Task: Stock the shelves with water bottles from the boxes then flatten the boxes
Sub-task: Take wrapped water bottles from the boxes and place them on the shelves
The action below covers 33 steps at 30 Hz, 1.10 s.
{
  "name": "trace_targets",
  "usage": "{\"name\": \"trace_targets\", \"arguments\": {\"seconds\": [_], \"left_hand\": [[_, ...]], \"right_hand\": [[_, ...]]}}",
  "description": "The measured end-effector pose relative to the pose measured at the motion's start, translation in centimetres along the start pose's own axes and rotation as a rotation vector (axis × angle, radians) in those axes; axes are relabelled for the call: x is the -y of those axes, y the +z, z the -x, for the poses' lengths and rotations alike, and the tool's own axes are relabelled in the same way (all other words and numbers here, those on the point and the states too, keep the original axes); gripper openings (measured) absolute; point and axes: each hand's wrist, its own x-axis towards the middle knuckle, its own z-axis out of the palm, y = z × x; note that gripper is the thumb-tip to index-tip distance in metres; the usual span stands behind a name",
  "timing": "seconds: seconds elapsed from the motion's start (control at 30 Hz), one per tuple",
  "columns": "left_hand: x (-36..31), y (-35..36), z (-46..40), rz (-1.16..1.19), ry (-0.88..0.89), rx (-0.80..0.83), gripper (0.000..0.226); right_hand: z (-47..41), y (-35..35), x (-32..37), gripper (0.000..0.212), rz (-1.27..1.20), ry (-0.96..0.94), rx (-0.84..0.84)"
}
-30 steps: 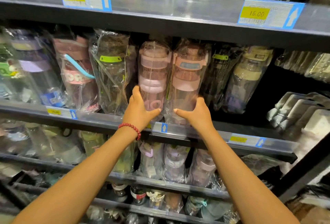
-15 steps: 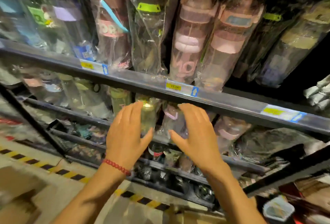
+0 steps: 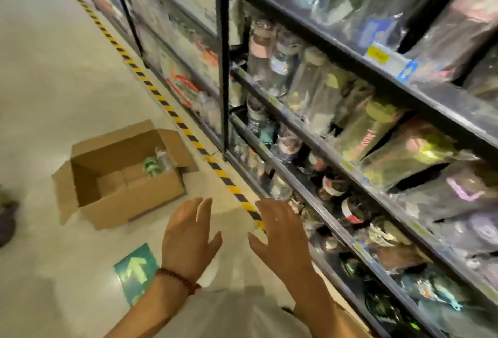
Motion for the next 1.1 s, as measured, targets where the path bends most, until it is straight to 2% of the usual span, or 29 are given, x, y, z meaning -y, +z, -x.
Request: {"name": "trace_targets", "arguments": {"seconds": [0.27, 0.43, 0.6, 0.73, 0.93, 1.1], "left_hand": [[13.5, -2.1, 2.2, -0.085, -0.297, 0.037, 0.065], [18.9, -1.8, 4.6, -0.025, -0.456, 0.125, 0.07], [22.7, -1.3, 3.9, 0.052, -0.571, 0.111, 0.072], [26.2, -1.4, 0.4, 0.061, -0.605, 0.129, 0.071], [33.1, -1.5, -9.7, 0.052, -0.649, 0.165, 0.07], [40.1, -1.9, -18.8, 0.043, -0.645, 0.2, 0.063]], "right_hand": [[-6.5, 7.9, 10.8, 0.054, -0.01, -0.216, 0.15], [-9.1, 10.9, 15.2, 0.05, -0.03, -0.33, 0.247], [-13.1, 14.1, 17.7, 0.049, -0.006, -0.393, 0.356], [-17.9, 16.0, 19.6, 0.045, 0.004, -0.423, 0.401], [-29.3, 20.8, 21.3, 0.049, 0.044, -0.421, 0.441], [-40.0, 24.2, 23.7, 0.05, -0.094, -0.352, 0.494]]}}
